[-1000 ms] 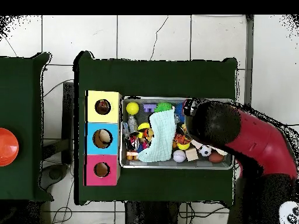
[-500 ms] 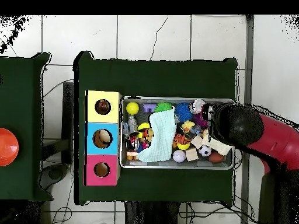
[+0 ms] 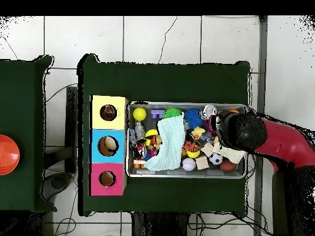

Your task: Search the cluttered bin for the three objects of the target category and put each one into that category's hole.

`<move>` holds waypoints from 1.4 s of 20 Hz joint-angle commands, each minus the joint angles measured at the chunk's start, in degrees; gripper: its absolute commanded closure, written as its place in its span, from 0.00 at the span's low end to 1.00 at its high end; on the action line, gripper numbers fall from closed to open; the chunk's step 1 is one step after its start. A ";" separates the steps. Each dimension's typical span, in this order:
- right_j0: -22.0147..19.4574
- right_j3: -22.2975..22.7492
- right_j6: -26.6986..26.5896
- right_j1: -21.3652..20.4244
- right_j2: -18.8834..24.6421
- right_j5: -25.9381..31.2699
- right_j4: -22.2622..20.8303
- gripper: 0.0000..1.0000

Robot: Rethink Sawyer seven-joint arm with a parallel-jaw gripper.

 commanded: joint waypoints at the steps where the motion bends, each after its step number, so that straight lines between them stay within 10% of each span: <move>1: -1.74 0.74 -13.08 6.44 7.45 -3.53 -7.31 1.00; 6: -3.17 0.05 -13.00 7.02 9.05 -2.13 -9.98 1.00; 7: -3.88 -0.22 -12.78 7.11 10.16 -1.42 -11.07 0.00; 28: -6.38 -3.71 -15.05 5.92 14.00 4.67 -13.93 0.00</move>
